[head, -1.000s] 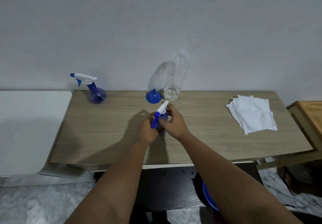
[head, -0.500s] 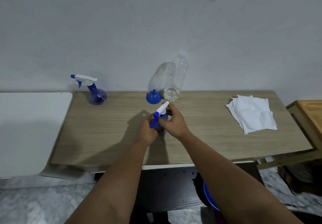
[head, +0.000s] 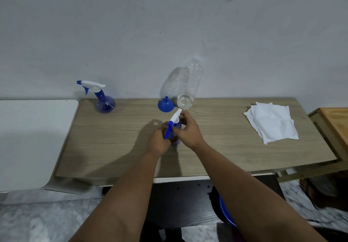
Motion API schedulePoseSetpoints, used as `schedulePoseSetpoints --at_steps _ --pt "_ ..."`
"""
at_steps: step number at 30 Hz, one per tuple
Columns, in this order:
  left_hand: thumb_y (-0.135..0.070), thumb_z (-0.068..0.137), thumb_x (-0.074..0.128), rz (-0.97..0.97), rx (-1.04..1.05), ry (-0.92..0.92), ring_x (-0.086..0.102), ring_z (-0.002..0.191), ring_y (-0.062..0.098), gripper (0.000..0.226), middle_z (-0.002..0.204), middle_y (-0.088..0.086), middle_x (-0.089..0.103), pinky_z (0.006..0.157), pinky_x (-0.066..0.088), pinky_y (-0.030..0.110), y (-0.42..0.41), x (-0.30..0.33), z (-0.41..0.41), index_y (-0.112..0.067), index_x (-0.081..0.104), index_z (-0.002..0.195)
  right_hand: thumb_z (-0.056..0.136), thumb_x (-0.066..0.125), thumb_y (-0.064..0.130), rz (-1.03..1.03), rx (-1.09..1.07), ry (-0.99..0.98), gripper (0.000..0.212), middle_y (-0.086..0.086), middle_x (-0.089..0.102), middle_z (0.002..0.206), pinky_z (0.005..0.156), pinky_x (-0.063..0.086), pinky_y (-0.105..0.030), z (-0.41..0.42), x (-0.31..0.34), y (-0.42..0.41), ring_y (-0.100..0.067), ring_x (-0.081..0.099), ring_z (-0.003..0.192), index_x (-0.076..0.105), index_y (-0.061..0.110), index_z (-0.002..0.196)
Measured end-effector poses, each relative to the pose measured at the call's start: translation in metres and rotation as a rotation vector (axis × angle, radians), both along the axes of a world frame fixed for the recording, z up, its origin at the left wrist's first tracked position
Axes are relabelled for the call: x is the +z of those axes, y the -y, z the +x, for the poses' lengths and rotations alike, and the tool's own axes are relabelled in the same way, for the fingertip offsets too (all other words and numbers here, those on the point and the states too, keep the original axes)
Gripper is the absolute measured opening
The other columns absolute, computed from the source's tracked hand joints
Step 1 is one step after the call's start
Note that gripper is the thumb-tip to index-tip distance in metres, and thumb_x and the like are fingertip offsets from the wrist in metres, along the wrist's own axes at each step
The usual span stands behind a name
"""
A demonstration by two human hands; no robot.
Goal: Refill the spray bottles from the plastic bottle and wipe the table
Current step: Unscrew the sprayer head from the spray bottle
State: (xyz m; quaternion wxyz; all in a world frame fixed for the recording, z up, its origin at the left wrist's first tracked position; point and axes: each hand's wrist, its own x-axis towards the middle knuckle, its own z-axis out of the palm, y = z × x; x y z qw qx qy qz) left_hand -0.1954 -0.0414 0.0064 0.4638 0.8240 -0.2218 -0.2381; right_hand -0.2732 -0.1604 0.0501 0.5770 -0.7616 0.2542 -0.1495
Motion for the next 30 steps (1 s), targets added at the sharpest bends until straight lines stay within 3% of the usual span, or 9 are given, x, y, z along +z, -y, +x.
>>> schedulePoseSetpoints --at_steps 3,6,10,14,20,24,26,30 --pt "-0.023 0.085 0.073 0.027 -0.032 0.031 0.066 0.078 0.009 0.029 0.083 -0.013 0.068 0.067 0.051 0.027 0.000 0.002 -0.001 -0.036 0.059 0.106 0.085 0.072 -0.003 -0.009 0.019 0.020 0.033 0.001 0.074 0.105 0.086 0.049 -0.018 0.001 0.000 0.001 -0.006 0.066 0.097 0.068 0.013 0.115" --pt "-0.028 0.079 0.078 0.032 -0.019 0.007 0.068 0.079 0.013 0.031 0.082 -0.012 0.069 0.070 0.055 0.030 -0.002 0.002 -0.001 -0.039 0.061 0.102 0.083 0.074 -0.002 0.032 0.004 0.017 0.049 0.005 0.072 0.108 0.082 0.052 -0.014 0.002 0.003 -0.001 -0.002 0.067 0.101 0.063 0.021 0.125" --pt "-0.027 0.083 0.075 0.009 -0.036 0.042 0.067 0.079 0.011 0.027 0.084 -0.012 0.069 0.068 0.052 0.027 -0.002 0.004 -0.001 -0.038 0.059 0.102 0.087 0.074 -0.003 -0.027 0.023 0.036 0.026 0.001 0.074 0.101 0.086 0.051 -0.016 0.002 0.000 0.002 -0.004 0.067 0.092 0.070 0.010 0.109" --pt "-0.025 0.089 0.069 0.001 -0.066 0.010 0.069 0.082 0.008 0.024 0.089 -0.009 0.072 0.074 0.058 0.031 -0.002 0.008 -0.002 -0.032 0.061 0.110 0.088 0.075 0.003 -0.019 0.032 0.027 0.024 0.000 0.078 0.103 0.095 0.057 -0.028 -0.001 0.007 0.006 -0.014 0.072 0.103 0.076 0.012 0.110" --pt "-0.003 0.092 0.063 0.021 -0.086 0.017 0.061 0.081 0.002 0.028 0.096 -0.003 0.066 0.070 0.045 0.009 -0.002 0.014 -0.007 -0.004 0.060 0.120 0.089 0.074 -0.002 0.008 0.061 0.006 0.031 0.005 0.078 0.101 0.088 0.056 -0.020 -0.005 0.010 0.008 -0.003 0.071 0.096 0.074 0.023 0.106" --pt "-0.027 0.083 0.076 0.022 -0.057 -0.029 0.068 0.088 0.016 0.038 0.098 -0.004 0.071 0.076 0.054 0.031 -0.004 0.013 -0.006 -0.025 0.061 0.118 0.089 0.071 -0.006 0.039 -0.001 0.010 0.029 0.001 0.077 0.104 0.088 0.055 -0.022 -0.005 0.010 0.008 -0.005 0.072 0.097 0.075 0.011 0.111" --pt "-0.028 0.078 0.080 0.011 -0.029 -0.047 0.066 0.083 0.014 0.040 0.092 -0.008 0.069 0.072 0.052 0.030 -0.004 0.012 -0.006 -0.028 0.060 0.113 0.089 0.071 -0.006 0.079 -0.045 0.042 0.024 0.000 0.078 0.098 0.084 0.056 -0.023 0.000 0.017 0.010 -0.005 0.073 0.091 0.077 0.005 0.110" --pt "-0.017 0.073 0.082 -0.001 -0.041 -0.058 0.067 0.084 0.013 0.047 0.089 -0.014 0.068 0.071 0.052 0.028 -0.003 0.013 -0.005 -0.033 0.059 0.110 0.090 0.073 -0.004 0.064 -0.036 0.109 0.022 0.008 0.079 0.088 0.083 0.057 -0.024 0.013 0.047 0.016 -0.005 0.073 0.086 0.078 0.014 0.101"
